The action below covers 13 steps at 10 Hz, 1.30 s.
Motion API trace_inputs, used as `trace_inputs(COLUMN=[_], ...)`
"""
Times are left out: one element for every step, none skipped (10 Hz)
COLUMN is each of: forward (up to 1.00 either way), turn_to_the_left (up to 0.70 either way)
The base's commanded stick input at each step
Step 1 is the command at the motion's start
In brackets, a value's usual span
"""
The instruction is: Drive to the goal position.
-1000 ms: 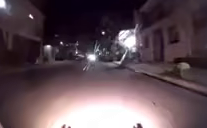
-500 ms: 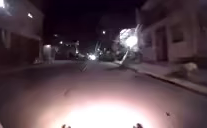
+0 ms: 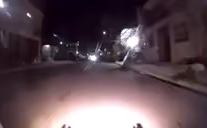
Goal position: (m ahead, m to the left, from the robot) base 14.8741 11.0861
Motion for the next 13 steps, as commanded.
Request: trace_inputs(forward=[0.6, 0.6, 0.6, 0.6, 0.6, 0.6, 0.6, 0.6, 0.6, 0.6, 0.6, 0.6, 0.6], turn_to_the_left=[-0.15, -0.15, -0.15, -0.15, -0.15, -0.15, -0.09, -0.02, 0.0, 0.0, 0.0, 0.0, 0.0])
